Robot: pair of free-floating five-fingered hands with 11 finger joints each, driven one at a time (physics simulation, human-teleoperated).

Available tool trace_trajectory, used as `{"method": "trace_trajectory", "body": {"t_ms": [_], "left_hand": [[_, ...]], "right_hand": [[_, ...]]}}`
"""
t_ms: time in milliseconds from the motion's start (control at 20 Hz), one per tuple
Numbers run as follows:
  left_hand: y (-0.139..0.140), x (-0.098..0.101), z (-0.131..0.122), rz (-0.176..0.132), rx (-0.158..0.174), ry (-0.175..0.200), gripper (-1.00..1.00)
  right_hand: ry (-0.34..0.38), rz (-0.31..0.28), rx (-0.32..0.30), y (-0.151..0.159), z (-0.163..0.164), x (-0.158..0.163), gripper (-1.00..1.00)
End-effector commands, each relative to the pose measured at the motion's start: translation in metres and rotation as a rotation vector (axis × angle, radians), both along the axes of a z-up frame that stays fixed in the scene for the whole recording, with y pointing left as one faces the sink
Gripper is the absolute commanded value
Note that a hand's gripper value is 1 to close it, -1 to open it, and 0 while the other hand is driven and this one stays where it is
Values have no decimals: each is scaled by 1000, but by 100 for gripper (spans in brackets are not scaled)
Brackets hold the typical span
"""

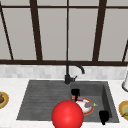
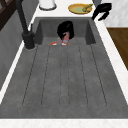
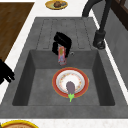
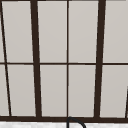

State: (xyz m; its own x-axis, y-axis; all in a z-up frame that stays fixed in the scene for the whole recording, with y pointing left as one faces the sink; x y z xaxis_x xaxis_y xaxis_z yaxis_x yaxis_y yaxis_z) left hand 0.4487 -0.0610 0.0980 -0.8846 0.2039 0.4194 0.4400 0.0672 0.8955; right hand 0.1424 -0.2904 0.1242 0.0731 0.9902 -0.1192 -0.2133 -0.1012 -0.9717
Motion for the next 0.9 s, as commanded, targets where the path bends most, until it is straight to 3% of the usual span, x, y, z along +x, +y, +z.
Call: {"method": "trace_trajectory", "body": {"t_ms": [0, 600, 650, 750, 850], "left_hand": [[8, -1, 31, -9, 0, 0, 100], [70, -11, 109, -2, 10, 69, 100], [77, -14, 113, -2, 13, 55, 100], [88, -17, 120, -2, 19, 62, 100], [105, -22, 122, -2, 18, 29, 100]], "right_hand": [[0, 0, 0, 0, 0, 0, 0], [0, 0, 0, 0, 0, 0, 0], [0, 0, 0, 0, 0, 0, 0], [0, 0, 0, 0, 0, 0, 0], [0, 0, 0, 0, 0, 0, 0]]}}
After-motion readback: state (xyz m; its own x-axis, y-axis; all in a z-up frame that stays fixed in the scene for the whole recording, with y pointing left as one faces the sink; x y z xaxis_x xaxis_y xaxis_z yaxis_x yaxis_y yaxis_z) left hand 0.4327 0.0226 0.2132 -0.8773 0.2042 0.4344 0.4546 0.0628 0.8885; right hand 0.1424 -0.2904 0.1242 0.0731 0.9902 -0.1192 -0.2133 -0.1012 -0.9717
